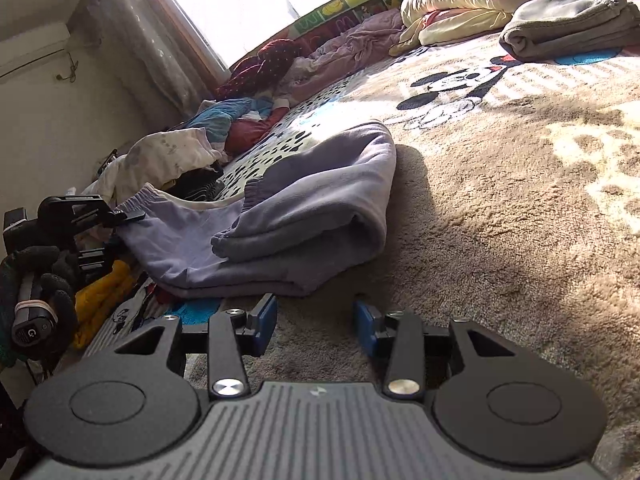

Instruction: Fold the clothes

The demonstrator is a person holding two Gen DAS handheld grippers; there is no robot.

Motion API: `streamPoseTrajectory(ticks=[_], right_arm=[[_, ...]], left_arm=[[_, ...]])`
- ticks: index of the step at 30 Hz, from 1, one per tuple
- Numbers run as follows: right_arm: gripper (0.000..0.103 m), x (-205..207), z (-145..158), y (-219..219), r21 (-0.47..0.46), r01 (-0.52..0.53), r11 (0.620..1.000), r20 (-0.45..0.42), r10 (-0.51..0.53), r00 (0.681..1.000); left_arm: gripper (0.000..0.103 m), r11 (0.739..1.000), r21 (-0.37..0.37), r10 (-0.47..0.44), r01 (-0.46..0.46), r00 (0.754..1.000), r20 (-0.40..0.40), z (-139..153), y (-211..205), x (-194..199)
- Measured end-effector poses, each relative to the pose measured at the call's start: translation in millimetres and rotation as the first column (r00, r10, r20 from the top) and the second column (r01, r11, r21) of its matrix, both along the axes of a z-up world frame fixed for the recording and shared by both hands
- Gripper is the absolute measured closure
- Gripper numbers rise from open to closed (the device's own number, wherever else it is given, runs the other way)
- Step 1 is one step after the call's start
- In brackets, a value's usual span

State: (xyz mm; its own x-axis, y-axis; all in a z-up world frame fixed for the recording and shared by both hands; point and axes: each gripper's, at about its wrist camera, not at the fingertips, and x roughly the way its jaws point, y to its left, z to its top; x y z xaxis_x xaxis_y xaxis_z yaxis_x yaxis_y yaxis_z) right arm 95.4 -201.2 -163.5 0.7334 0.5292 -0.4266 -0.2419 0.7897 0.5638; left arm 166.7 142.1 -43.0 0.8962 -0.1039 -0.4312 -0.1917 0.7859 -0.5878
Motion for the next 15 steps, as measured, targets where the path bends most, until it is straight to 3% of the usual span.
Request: streamPoseTrajectory(ticks=[2, 4, 7, 11, 15], right_arm=[[0.061, -1.1, -0.6, -2.4, 0.016, 0.003, 1.000, 0.002, -0.003, 1.000], [0.061, -2.8, -1.0, -5.1, 0.032, 0.007, 0.999, 0.005, -0.007, 1.000], [0.059, -11.5, 1.0, -14.9, 0.074, 0.035, 0.997, 0.015, -0.036, 0.999], [0.057, -21.9, 4.1, -40.9, 0.194, 0.130, 0.972, -0.020, -0.129, 0.991], [0.057, -25.9, 15.7, -69.8, 0.275, 0.222, 0.935, -0.019, -0.225, 0.974]], left_arm=[[0.084, 0.989, 0.141, -0.052, 0.044, 0.997, 0.052, 20.1, -37.9, -0.7], [0.084, 0.957, 0.277, -0.114, 0.087, 0.990, 0.081, 34.7, -76.2, -2.7], [0.084, 0.868, 0.472, -0.217, 0.152, 0.973, 0.085, 39.8, -133.7, -5.7], [0.084, 0.711, 0.670, -0.322, 0.216, 0.946, 0.036, 17.1, -195.1, -4.4], [0.083, 0.512, 0.818, -0.391, 0.263, 0.919, -0.051, -22.8, -237.1, -1.2]])
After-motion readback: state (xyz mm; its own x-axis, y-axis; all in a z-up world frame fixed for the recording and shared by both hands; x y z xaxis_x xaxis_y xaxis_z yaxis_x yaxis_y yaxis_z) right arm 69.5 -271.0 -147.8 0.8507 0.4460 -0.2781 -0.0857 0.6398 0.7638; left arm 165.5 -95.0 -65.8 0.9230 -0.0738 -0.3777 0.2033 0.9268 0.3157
